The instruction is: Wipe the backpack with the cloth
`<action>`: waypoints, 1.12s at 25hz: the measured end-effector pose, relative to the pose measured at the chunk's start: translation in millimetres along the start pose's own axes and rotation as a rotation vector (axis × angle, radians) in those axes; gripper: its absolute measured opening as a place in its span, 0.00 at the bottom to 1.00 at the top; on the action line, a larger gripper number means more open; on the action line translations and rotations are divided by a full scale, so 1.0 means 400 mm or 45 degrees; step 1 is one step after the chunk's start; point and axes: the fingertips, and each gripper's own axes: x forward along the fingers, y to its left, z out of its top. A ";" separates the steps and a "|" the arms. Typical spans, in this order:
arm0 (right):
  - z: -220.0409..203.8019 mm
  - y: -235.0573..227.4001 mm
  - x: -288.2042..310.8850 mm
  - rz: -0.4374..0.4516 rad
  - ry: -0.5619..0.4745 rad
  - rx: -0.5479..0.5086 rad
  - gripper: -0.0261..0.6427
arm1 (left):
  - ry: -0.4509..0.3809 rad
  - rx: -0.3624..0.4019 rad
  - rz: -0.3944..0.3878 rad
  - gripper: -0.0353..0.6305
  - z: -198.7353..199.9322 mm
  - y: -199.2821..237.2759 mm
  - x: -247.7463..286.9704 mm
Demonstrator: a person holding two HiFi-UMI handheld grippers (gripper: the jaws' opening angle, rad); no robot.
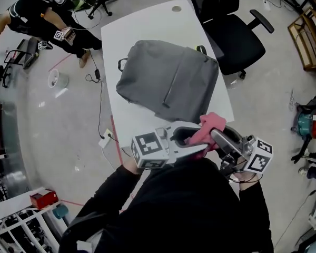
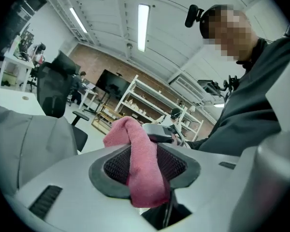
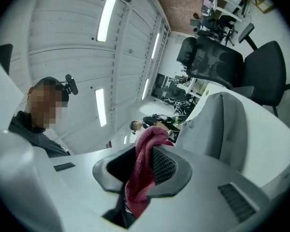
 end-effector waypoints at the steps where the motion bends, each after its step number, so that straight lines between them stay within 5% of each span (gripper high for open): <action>1: 0.013 -0.019 0.012 -0.042 -0.010 -0.005 0.16 | -0.019 -0.022 0.029 0.29 0.003 0.031 -0.014; 5: 0.093 -0.101 0.035 -0.238 -0.095 -0.054 0.16 | -0.115 -0.169 0.230 0.30 -0.009 0.178 -0.106; 10: 0.234 -0.161 0.022 -0.463 -0.229 -0.243 0.16 | -0.098 -0.300 0.779 0.30 -0.131 0.381 -0.317; 12: 0.304 -0.182 0.011 -0.562 -0.265 -0.357 0.16 | -0.101 -0.398 0.904 0.30 -0.179 0.415 -0.388; 18: 0.506 -0.281 0.027 -0.729 -0.252 -0.632 0.16 | -0.149 -0.823 0.919 0.33 -0.289 0.392 -0.416; 22: 0.581 -0.400 0.121 -0.781 -0.049 -0.835 0.16 | -0.127 -0.920 0.939 0.38 -0.315 0.360 -0.368; 28: 0.522 -0.587 0.287 -0.625 0.404 -0.990 0.16 | -0.152 -1.049 1.047 0.38 -0.326 0.359 -0.261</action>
